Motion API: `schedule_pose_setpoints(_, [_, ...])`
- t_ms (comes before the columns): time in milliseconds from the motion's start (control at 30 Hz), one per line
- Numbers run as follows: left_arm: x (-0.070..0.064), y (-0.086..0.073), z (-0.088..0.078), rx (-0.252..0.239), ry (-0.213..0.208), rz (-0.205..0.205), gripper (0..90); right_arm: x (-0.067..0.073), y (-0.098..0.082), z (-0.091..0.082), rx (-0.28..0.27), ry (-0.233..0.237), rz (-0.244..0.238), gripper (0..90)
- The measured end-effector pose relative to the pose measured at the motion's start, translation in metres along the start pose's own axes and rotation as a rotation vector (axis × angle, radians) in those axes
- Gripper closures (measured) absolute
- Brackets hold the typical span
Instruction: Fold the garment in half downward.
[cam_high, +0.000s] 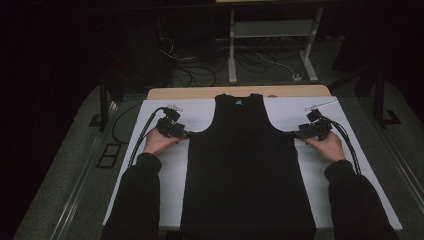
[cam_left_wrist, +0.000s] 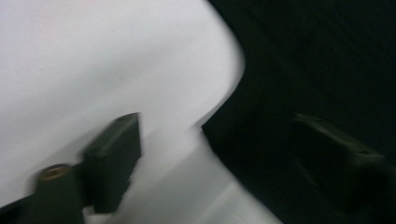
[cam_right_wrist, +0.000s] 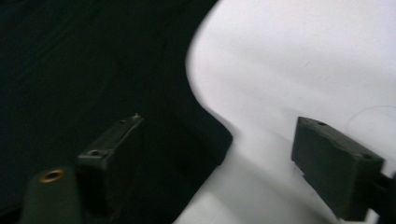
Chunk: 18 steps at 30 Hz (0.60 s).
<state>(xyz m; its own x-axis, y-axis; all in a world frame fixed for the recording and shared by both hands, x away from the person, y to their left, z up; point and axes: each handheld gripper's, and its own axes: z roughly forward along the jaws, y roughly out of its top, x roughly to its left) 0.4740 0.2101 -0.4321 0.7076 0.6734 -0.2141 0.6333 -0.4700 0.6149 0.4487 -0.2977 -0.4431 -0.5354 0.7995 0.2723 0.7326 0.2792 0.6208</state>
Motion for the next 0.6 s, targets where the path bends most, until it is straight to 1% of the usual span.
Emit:
schedule_pose_setpoints(33, [0.0002,-0.0006,0.0013,-0.010,-0.015,-0.005,28.5,0.0015,-0.0006,0.0016,0.005,0.004,-0.010,20.8])
schedule_pose_setpoints(100, [0.0003,-0.0010,0.0021,-0.011,-0.019,-0.007,32.0,0.0021,-0.0007,0.0023,0.010,0.002,-0.016,21.6])
schedule_pose_setpoints(133, [0.0003,-0.0014,0.0030,-0.008,-0.023,-0.005,32.0,0.0031,-0.0009,0.0036,0.015,-0.004,-0.020,23.2])
schedule_pose_setpoints(167, [-0.0001,-0.0017,0.0040,-0.008,-0.022,-0.002,35.8,0.0048,-0.0010,0.0055,0.023,-0.011,-0.027,26.8])
schedule_pose_setpoints(200, [-0.0001,-0.0017,0.0040,-0.008,-0.022,-0.002,38.0,0.0048,-0.0010,0.0055,0.023,-0.011,-0.027,26.8])
schedule_pose_setpoints(233, [-0.0010,-0.0017,0.0049,-0.009,-0.016,0.001,40.1,0.0053,-0.0006,0.0054,0.019,-0.011,-0.027,33.3])
schedule_pose_setpoints(267, [-0.0010,-0.0017,0.0049,-0.009,-0.016,0.001,41.7,0.0053,-0.0006,0.0054,0.019,-0.011,-0.027,33.3])
schedule_pose_setpoints(333, [-0.0006,-0.0019,0.0064,0.006,-0.016,0.010,43.1,0.0055,-0.0007,0.0055,0.016,-0.011,-0.023,38.1])
schedule_pose_setpoints(367, [-0.0012,-0.0021,0.0073,0.006,-0.011,0.005,44.2,0.0058,-0.0007,0.0054,0.017,-0.017,-0.023,40.9])
schedule_pose_setpoints(400, [-0.0009,-0.0021,0.0071,0.003,-0.007,0.010,45.4,0.0059,-0.0006,0.0051,0.018,-0.020,-0.024,43.6])
schedule_pose_setpoints(433, [-0.0011,-0.0021,0.0073,0.002,-0.001,0.010,48.6,0.0060,-0.0007,0.0051,0.017,-0.022,-0.020,48.2])
schedule_pose_setpoints(500, [-0.0016,-0.0020,0.0072,0.004,0.005,0.013,56.8,0.0064,-0.0009,0.0052,0.016,-0.032,-0.022,52.2])
schedule_pose_setpoints(533, [-0.0027,-0.0017,0.0072,0.010,0.035,0.028,61.3,0.0065,-0.0009,0.0052,0.016,-0.033,-0.021,55.2])
schedule_pose_setpoints(600, [-0.0030,-0.0017,0.0074,0.011,0.037,0.032,66.2,0.0068,-0.0008,0.0053,0.016,-0.042,-0.021,59.2])
